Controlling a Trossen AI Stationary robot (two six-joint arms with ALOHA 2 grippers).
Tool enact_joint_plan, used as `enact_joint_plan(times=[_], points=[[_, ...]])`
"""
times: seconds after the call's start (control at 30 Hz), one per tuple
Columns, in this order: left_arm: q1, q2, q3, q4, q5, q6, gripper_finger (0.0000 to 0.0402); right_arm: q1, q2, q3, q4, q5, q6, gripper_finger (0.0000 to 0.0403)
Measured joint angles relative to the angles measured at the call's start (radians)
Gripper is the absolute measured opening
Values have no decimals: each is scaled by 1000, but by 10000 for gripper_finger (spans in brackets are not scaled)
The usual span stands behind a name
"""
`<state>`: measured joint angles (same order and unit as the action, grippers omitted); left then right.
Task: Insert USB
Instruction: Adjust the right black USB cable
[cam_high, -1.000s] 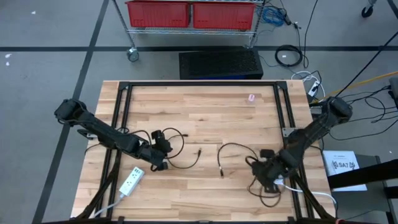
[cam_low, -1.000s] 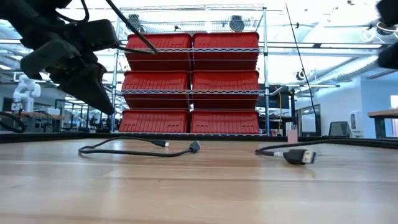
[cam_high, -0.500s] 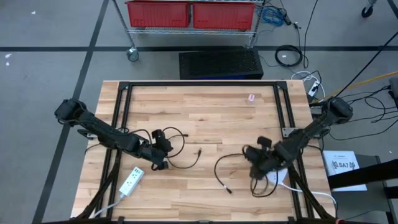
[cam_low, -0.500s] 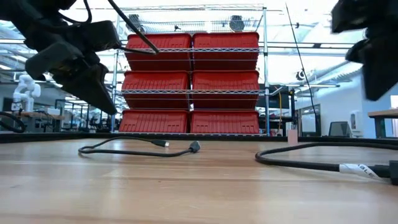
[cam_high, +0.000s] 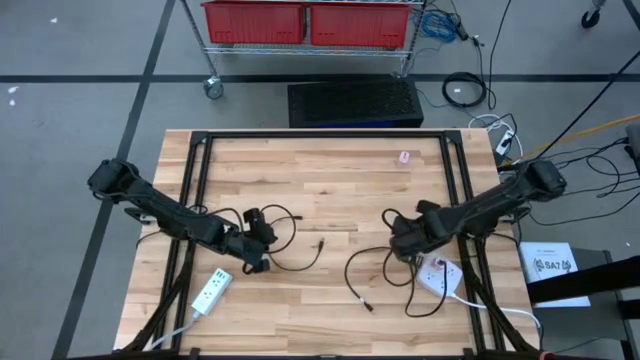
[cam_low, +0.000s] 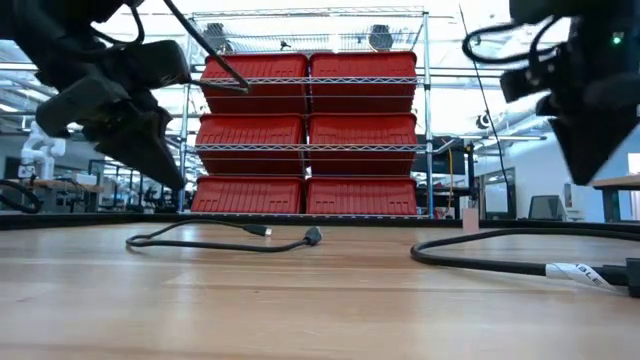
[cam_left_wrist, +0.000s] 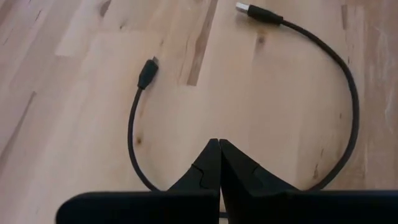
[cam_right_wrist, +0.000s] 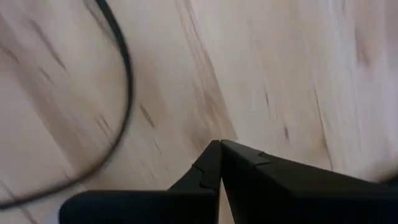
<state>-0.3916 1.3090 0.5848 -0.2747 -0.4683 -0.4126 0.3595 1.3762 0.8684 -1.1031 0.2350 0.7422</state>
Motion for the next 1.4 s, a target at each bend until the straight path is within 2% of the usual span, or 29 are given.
enact_joint_plan(times=[0.17,0.37,0.67,0.83,1.03,1.17,1.23,1.4], points=[[0,0,-29,34,0,-8,4,-7,70,0,-97,-48,56,0],[-1,0,-29,30,5,-15,4,21,159,-20,-86,-195,63,0],[-23,0,-11,-7,26,6,4,143,172,-67,109,-453,114,0],[-43,0,25,-30,27,27,4,194,172,-64,251,-495,129,0],[-50,0,89,-89,77,53,4,227,166,-14,253,-393,114,0],[-61,0,135,-212,175,8,4,232,137,21,256,-275,65,0],[-70,0,157,-285,226,-35,4,229,110,25,263,-186,42,0],[-119,0,172,-477,277,-167,4,180,75,25,235,82,44,0]])
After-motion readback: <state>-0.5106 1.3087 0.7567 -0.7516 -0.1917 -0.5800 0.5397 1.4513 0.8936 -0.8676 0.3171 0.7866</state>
